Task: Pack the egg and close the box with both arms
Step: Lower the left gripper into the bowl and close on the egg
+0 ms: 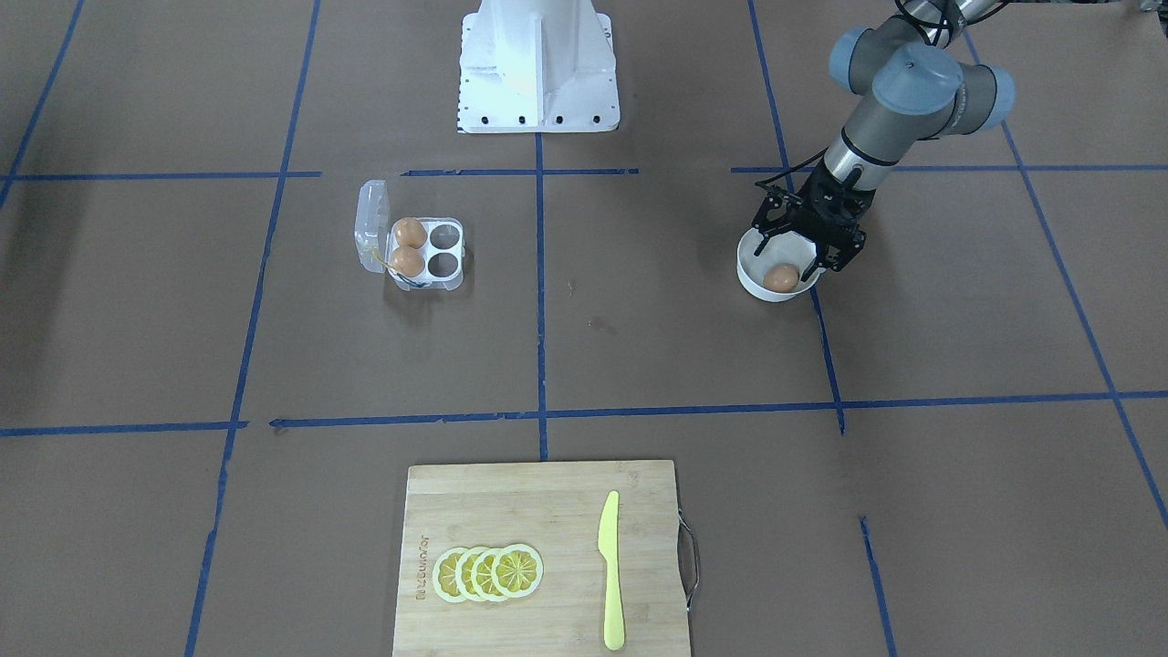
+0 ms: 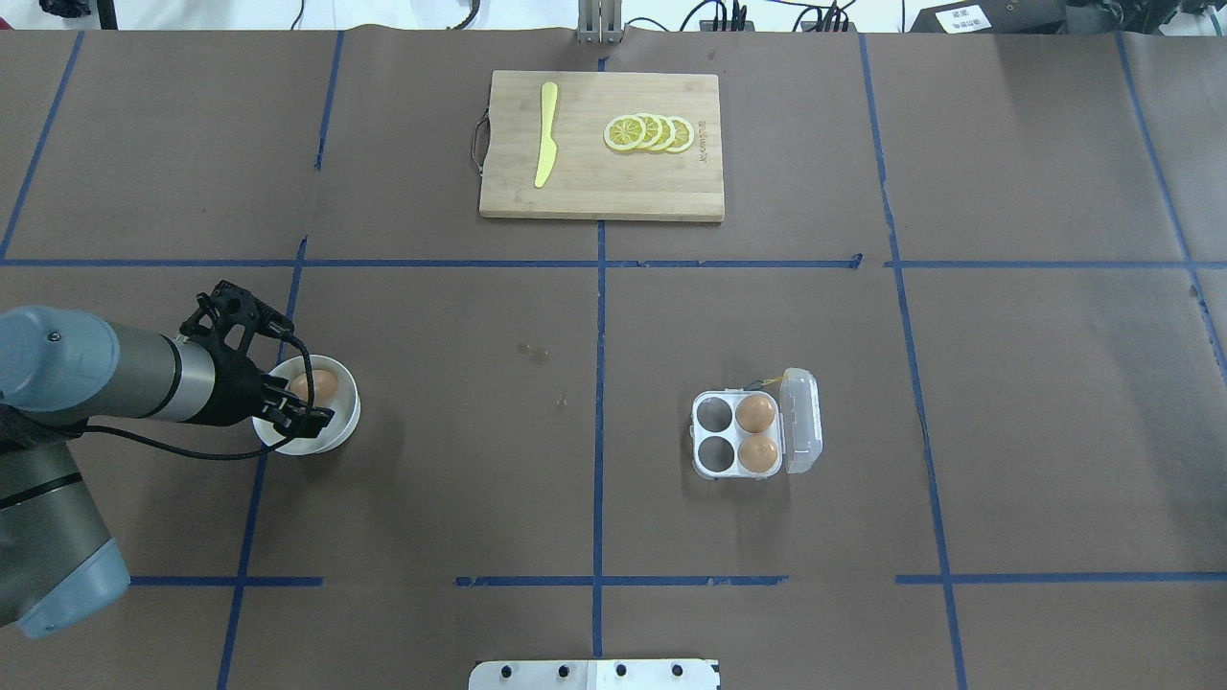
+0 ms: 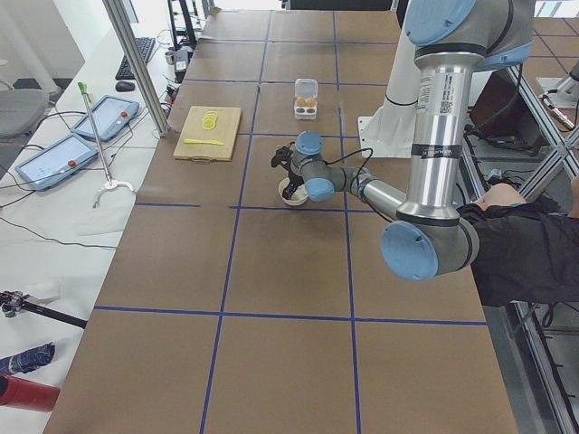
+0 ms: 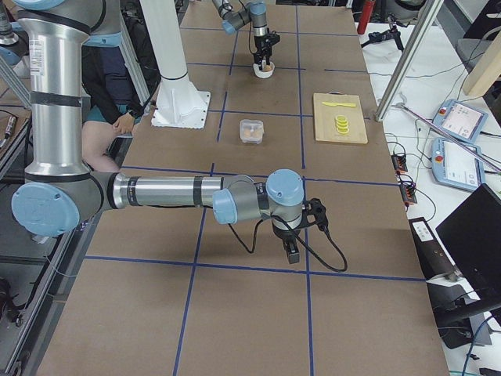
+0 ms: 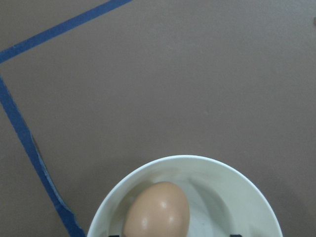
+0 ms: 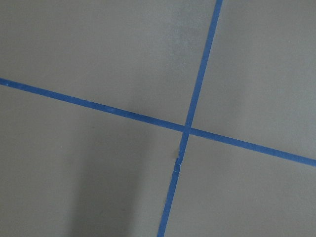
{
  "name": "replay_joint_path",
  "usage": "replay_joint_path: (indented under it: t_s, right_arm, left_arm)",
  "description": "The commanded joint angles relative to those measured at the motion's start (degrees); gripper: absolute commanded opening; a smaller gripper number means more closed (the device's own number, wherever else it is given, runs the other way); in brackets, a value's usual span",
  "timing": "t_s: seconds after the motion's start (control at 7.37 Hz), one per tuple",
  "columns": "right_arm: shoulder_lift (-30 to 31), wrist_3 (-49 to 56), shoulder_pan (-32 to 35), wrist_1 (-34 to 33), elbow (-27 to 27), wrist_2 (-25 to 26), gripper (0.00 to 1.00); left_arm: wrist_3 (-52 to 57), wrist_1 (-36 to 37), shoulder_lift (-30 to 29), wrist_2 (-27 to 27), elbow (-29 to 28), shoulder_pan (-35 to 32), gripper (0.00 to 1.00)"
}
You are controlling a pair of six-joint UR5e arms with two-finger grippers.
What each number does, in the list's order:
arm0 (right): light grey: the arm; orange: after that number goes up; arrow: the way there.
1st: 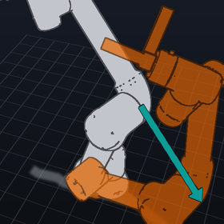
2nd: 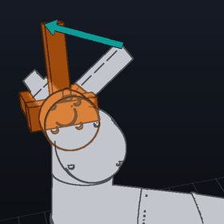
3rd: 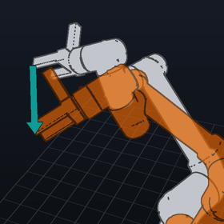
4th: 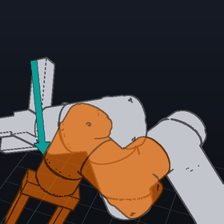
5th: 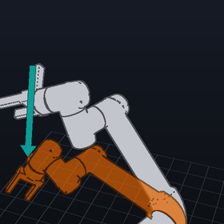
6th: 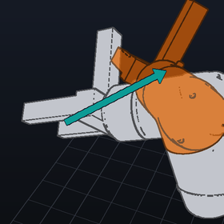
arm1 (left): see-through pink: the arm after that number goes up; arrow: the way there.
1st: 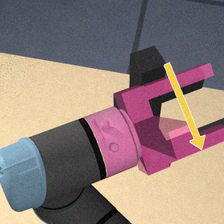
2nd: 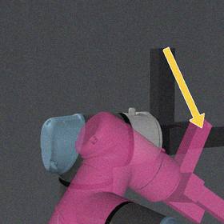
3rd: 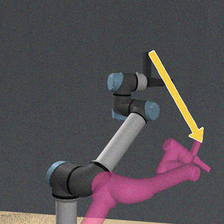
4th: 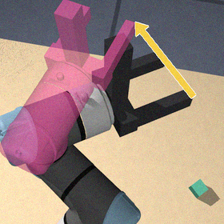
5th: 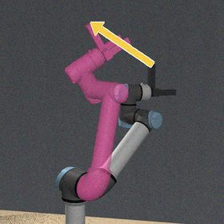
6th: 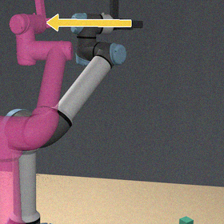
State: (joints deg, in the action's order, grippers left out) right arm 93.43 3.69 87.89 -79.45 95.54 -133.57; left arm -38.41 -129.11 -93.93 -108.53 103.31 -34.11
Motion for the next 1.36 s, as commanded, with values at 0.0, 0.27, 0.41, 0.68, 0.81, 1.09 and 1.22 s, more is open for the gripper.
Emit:
replay_joint_path:
  t_s: [0.0, 0.27, 0.41, 0.68, 0.81, 1.09, 1.22]
  right_arm:
    - [0.00, 0.00, 0.00, 0.00, 0.17, -0.02, 1.00]
    - [0.00, 0.00, 0.00, 0.00, 0.00, 0.07, 1.00]
    - [0.00, 0.00, 0.09, 0.00, 0.00, 0.07, 1.00]
    - [0.00, 0.00, 0.00, 0.00, 0.00, 0.07, 1.00]
    - [0.00, 0.00, 0.00, 0.00, 0.00, 0.07, 1.00]
    - [0.00, 0.00, 0.00, 0.00, -0.09, 0.07, 1.00]
    - [0.00, 0.08, 0.00, 0.00, -0.09, 0.07, 1.00]
  left_arm:
    - [0.00, 0.00, -0.81, 0.07, -0.91, 0.01, 0.79]
    - [0.00, 0.00, -1.42, 0.07, -1.44, 0.01, 0.74]
    - [0.00, 0.00, -1.52, 0.07, -1.44, 0.01, 0.69]
    - [0.00, 0.00, -1.69, 0.07, -1.53, 0.01, 0.66]
    - [0.00, -0.09, -1.87, 0.07, -1.70, 0.01, 0.66]
    - [0.00, -0.09, -1.96, 0.07, -1.70, 0.01, 0.64]
    - [0.00, -0.09, -2.04, 0.07, -1.70, 0.01, 0.55]
